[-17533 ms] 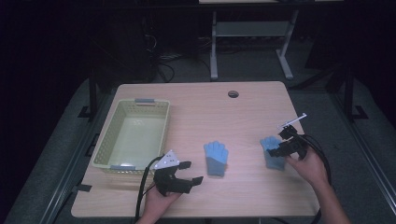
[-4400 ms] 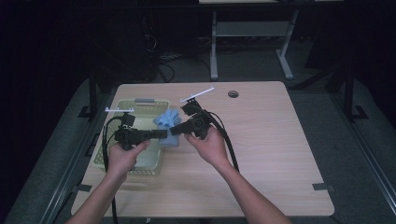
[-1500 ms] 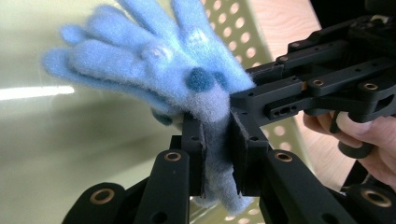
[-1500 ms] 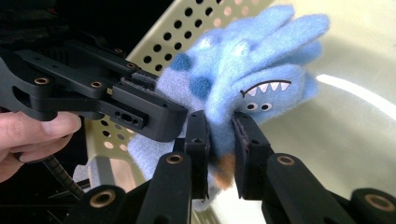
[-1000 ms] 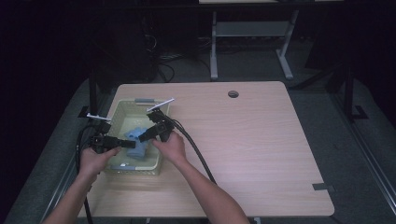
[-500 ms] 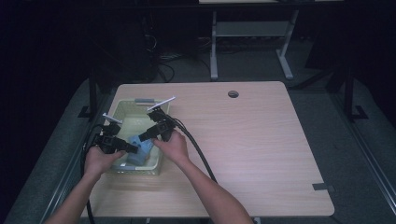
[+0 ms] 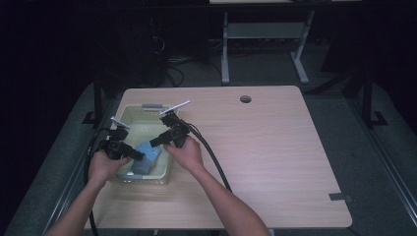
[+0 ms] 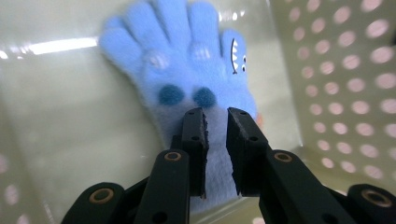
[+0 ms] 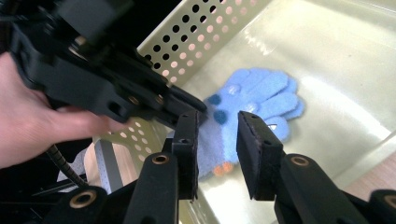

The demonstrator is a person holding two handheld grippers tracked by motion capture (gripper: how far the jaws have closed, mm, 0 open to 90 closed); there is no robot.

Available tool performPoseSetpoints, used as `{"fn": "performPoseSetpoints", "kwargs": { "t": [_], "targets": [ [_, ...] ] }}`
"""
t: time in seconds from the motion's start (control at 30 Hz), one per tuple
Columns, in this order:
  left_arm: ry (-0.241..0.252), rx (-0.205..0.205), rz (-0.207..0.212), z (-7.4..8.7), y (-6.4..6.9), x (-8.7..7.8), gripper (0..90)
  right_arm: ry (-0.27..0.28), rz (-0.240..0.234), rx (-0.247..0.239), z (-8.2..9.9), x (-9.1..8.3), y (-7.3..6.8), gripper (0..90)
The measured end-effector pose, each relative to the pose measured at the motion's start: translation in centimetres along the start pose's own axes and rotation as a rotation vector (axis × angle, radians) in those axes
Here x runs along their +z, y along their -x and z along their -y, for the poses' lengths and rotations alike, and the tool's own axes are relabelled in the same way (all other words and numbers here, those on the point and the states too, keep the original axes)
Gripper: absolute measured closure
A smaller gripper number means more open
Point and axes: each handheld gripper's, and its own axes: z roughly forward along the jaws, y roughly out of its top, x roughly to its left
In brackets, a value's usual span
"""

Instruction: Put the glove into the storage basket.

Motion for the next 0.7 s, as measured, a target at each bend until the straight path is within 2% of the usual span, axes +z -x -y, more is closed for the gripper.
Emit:
{"fn": "performPoseSetpoints", "kwargs": {
  "t": [0.17,0.23,0.43,0.63,0.67,0.7],
  "targets": [
    [-0.061,0.008,-0.049,-0.3,0.5,1.2,75.9,0.001,-0.004,-0.004,0.2,-0.3,0.1,68.8],
    [-0.063,0.004,-0.041,-0.3,0.3,1.3,75.2,0.007,-0.002,-0.004,0.2,-0.5,0.2,68.8],
    [-0.012,-0.006,0.003,-0.3,0.1,0.4,71.4,0.023,-0.013,0.008,0.4,-0.9,0.5,68.4],
    [0.074,-0.032,0.061,-0.5,0.2,-1.0,66.7,0.027,-0.016,0.011,0.5,-1.4,0.9,66.5],
    [0.103,-0.005,0.074,-0.5,0.1,-1.7,65.7,0.034,-0.019,0.011,0.5,-1.6,0.9,65.9],
    [0.122,-0.003,0.075,-0.4,0.3,-1.9,65.4,0.039,-0.023,0.004,0.5,-1.9,0.9,64.3]
  ]
}}
